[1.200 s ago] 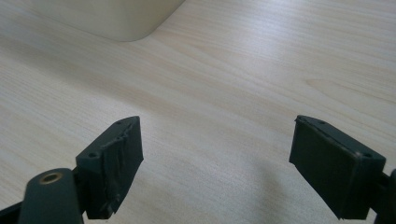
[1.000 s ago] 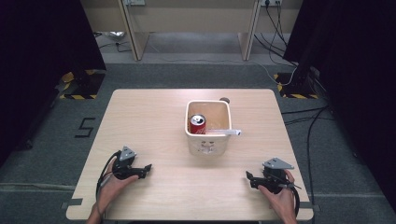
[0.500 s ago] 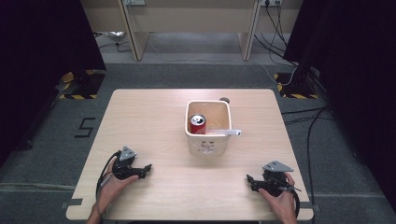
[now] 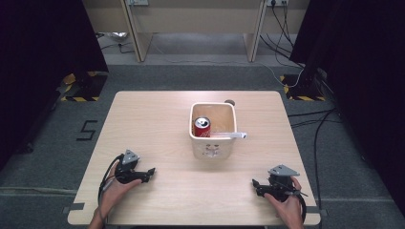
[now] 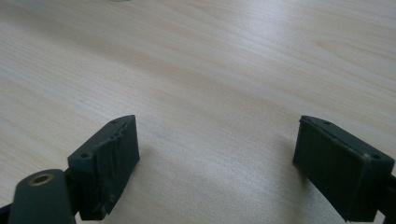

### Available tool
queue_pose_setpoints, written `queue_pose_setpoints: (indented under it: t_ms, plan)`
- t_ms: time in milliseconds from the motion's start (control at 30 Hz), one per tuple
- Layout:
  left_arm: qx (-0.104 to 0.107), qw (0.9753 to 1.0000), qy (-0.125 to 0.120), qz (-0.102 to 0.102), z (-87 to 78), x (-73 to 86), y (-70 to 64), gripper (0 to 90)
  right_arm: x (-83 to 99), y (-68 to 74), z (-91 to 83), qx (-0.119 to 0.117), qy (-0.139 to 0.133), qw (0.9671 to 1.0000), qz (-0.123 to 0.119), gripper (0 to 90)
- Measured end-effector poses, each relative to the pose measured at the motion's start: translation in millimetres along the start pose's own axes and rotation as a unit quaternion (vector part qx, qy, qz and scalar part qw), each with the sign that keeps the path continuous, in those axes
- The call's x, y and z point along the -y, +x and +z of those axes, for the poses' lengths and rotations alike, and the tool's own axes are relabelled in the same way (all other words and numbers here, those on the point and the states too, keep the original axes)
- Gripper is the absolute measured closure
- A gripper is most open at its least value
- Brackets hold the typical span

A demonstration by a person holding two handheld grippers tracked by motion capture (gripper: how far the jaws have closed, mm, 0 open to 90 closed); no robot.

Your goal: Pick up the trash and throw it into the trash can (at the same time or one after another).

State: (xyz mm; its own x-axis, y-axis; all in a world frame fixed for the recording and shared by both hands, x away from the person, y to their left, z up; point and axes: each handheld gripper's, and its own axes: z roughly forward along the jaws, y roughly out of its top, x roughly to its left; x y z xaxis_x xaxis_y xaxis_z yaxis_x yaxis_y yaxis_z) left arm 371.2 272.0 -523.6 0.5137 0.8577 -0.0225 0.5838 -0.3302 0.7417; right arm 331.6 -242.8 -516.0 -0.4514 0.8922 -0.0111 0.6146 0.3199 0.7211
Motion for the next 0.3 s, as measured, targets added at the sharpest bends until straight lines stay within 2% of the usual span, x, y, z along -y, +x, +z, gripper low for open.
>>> queue_pose_setpoints:
  t_ms: [300]
  plan:
    - [0.000, 1.0000, 0.000, 0.000, 0.0, 0.0, 0.0, 13.5, 0.0, 0.0, 0.4, 0.000, 0.000, 1.0000, -0.002, 13.7]
